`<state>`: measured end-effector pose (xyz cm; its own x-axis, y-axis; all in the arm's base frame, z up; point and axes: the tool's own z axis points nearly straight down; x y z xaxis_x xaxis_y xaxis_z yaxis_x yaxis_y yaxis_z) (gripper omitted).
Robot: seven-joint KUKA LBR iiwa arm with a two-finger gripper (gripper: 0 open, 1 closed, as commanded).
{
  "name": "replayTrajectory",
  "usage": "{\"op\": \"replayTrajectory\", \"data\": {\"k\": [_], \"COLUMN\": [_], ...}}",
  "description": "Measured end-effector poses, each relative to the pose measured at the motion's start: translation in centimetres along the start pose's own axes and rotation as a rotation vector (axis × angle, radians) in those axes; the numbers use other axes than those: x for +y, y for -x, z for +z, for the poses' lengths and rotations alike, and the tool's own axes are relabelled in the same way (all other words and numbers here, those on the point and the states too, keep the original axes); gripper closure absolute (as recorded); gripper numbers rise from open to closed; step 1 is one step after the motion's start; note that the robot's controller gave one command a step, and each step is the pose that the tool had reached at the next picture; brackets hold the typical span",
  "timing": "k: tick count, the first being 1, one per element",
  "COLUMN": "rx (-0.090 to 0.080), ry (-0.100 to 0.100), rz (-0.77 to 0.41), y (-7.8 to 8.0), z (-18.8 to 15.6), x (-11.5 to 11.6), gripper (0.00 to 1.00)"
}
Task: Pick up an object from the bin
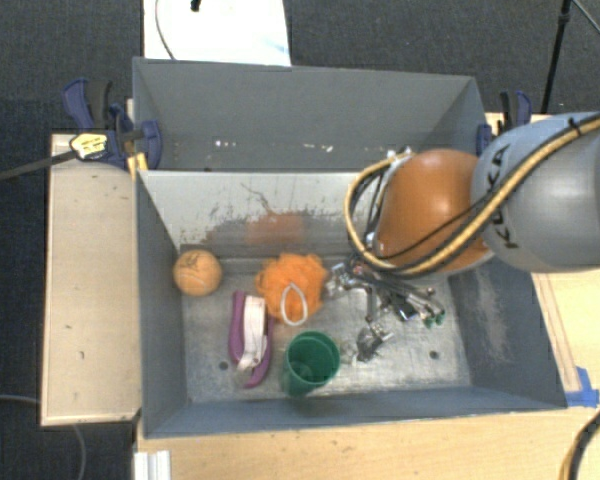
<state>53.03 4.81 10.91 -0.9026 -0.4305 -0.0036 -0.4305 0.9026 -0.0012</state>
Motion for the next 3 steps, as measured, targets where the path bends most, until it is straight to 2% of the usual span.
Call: {"op": "replayTrajectory", "data": {"k": [1, 2, 3], "rx": [-0.021, -0.021, 0.001], "ry": [-0.009, -0.009, 0.001], "rz": [0.01, 0.009, 0.025], "y": [-3.6, -3.6, -3.4], "z": [3.3, 3.4, -9.9], "x": [2.4, 2.4, 1.2], "gripper": [1.0, 1.0, 1.0]}}
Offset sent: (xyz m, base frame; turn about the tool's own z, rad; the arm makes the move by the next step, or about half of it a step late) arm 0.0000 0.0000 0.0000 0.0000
